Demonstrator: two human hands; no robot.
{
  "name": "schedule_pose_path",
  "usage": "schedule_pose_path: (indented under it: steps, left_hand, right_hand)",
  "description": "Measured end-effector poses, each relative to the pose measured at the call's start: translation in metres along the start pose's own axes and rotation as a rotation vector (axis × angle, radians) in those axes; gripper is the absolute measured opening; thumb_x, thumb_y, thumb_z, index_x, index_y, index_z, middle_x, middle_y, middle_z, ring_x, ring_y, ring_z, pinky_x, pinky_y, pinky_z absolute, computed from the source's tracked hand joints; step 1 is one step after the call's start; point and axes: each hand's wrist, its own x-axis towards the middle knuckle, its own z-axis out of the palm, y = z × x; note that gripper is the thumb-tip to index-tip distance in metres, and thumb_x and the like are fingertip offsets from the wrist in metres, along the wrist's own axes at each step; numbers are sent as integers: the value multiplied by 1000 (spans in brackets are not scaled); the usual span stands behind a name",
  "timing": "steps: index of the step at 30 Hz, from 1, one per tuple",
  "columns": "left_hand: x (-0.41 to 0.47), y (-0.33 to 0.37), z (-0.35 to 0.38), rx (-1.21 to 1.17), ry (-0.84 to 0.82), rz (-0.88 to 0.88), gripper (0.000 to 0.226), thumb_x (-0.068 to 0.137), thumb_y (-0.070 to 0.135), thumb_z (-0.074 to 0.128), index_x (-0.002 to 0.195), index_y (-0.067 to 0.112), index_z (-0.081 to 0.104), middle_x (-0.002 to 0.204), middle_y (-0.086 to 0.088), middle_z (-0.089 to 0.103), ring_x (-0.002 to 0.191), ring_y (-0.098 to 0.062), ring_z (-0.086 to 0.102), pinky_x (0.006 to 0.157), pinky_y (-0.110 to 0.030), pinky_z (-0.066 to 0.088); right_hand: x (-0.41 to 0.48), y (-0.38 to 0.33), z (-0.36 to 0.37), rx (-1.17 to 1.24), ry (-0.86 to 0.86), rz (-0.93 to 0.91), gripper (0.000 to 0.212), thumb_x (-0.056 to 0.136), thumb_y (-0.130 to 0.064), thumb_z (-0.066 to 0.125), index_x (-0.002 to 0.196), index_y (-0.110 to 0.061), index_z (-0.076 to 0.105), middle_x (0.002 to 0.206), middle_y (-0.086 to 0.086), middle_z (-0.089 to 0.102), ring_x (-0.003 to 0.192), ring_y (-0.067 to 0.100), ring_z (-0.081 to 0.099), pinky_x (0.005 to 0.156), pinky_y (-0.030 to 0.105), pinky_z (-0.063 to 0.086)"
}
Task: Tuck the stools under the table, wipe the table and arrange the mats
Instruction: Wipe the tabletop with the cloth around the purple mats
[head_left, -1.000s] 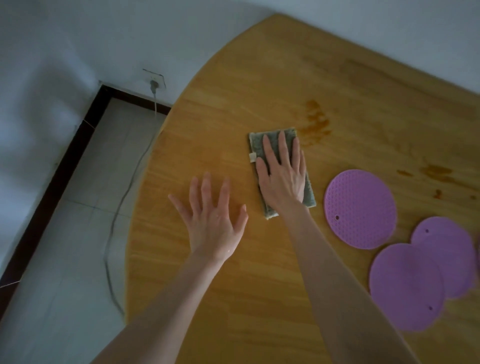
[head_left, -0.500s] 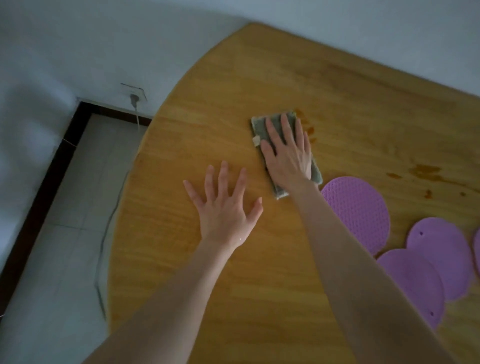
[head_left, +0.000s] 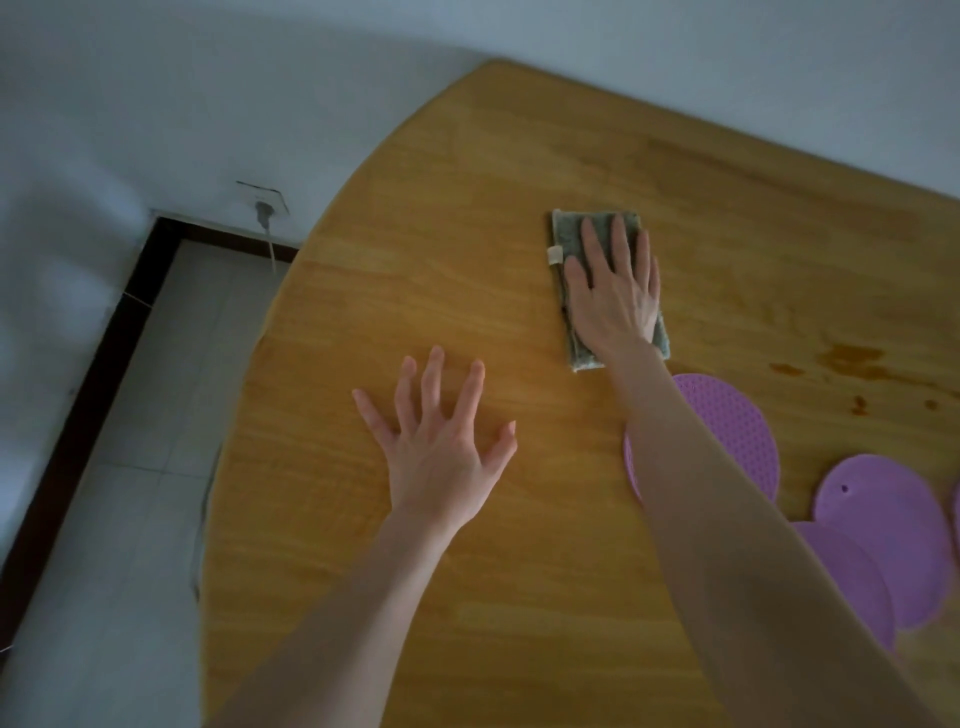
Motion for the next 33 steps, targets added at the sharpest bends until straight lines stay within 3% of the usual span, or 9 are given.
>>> schedule_pose_path:
  steps: [3,8,12,15,23,27,33]
  left_hand:
    - [0,0,0,12,8,0,67,83,68,33,139,32,40,149,-12,32,139,-35,15,104,-70,0]
    - [0,-1,1,14,-3,-2,67,84,69,30,141,34,36,152,-10,26,140,-32,8,105,-69,-4]
    - [0,-1,3,4,-5,2,67,84,69,32,140,33,36,152,-10,26,141,-34,11,105,-70,-3]
    - [0,-1,4,11,-6,2,66,85,68,31,140,33,36,151,-10,26,141,-34,12,104,-71,-2]
    - [2,1,1,35,-5,-1,68,84,69,28,142,34,34,154,-10,23,143,-34,10,104,-69,-6]
    - [1,3,-4,41,-52,-20,69,86,70,27,146,37,23,157,-7,8,144,-30,-4,106,-67,-12]
    - [-7,-6,-14,47,-132,52,73,86,70,31,148,32,19,159,-6,-2,145,-27,-12,109,-63,-13]
  right_hand:
    - [-23,-8,8,-15,14,38,55,99,-51,16,151,-34,6,160,-2,-4,146,24,-11,117,38,-7]
    - [-5,-11,4,-30,0,-70,57,98,-53,16,151,-35,5,160,-3,-5,146,23,-10,117,39,-6]
    - [5,16,-1,16,15,114,57,99,-52,15,152,-34,5,161,-2,-5,146,23,-9,118,41,-4]
    - [-9,3,4,22,24,145,56,99,-50,16,151,-33,4,160,-1,-6,146,26,-12,117,41,-7]
    - [-6,-35,7,-17,-9,-57,56,99,-51,14,151,-34,2,160,-1,-6,146,28,-13,118,43,-7]
    - [-22,-53,16,-33,-23,-202,55,99,-51,14,151,-35,3,160,-3,-5,146,27,-13,118,42,-7]
    - [-59,-65,22,-38,-44,-267,54,100,-51,16,151,-37,4,161,-3,-4,146,26,-11,118,41,-6]
